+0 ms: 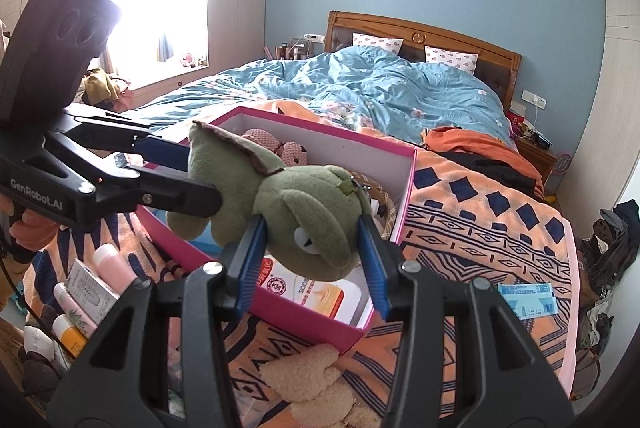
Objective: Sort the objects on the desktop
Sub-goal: 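Lower the green plush toy into the magenta box with both tools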
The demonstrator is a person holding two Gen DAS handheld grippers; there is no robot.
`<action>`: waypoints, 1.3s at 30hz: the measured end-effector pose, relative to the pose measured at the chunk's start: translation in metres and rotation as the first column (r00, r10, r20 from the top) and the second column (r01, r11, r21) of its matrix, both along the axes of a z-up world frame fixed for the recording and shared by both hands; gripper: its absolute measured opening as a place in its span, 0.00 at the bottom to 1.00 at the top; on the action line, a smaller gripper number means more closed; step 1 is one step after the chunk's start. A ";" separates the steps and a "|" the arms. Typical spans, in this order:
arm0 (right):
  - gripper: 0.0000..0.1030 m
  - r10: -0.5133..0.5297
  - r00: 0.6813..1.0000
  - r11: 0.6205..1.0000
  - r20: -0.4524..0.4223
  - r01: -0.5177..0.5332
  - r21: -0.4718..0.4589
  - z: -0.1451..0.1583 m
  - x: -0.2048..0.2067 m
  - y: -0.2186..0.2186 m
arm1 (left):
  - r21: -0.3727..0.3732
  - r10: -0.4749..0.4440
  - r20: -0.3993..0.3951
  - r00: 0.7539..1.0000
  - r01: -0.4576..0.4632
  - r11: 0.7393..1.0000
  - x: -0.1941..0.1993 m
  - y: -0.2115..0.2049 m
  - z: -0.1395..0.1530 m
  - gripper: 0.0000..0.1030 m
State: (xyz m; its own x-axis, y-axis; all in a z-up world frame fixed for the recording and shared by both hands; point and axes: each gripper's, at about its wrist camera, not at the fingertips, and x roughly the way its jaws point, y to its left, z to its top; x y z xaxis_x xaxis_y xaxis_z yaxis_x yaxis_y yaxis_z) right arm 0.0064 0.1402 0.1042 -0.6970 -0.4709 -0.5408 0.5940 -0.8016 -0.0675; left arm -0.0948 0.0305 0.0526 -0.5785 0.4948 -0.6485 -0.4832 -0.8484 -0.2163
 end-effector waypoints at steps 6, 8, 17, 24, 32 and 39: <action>0.47 -0.002 1.000 1.000 0.005 0.002 -0.003 0.000 -0.010 -0.001 | -0.007 0.007 0.000 1.000 -0.007 1.000 -0.008 0.000 0.001 0.50; 0.47 -0.002 1.000 1.000 0.005 0.002 -0.003 0.001 -0.014 -0.002 | -0.006 0.010 0.002 1.000 -0.010 1.000 -0.011 -0.001 0.001 0.50; 0.47 0.002 1.000 1.000 0.015 -0.002 0.002 0.000 -0.032 -0.004 | -0.006 0.033 0.012 0.999 -0.033 0.999 -0.026 -0.003 -0.001 0.50; 0.47 -0.003 0.999 1.000 0.044 0.004 -0.019 -0.002 -0.050 -0.003 | -0.009 0.045 0.018 0.999 -0.045 0.999 -0.039 -0.002 -0.003 0.50; 0.47 -0.004 0.999 1.000 0.053 0.005 -0.014 -0.006 -0.064 -0.005 | -0.003 0.064 0.028 0.998 -0.064 0.998 -0.053 -0.004 -0.006 0.50; 0.47 -0.007 0.997 1.000 0.073 0.007 -0.007 -0.010 -0.076 -0.008 | 0.017 0.074 0.050 0.996 -0.075 0.997 -0.064 -0.008 -0.011 0.50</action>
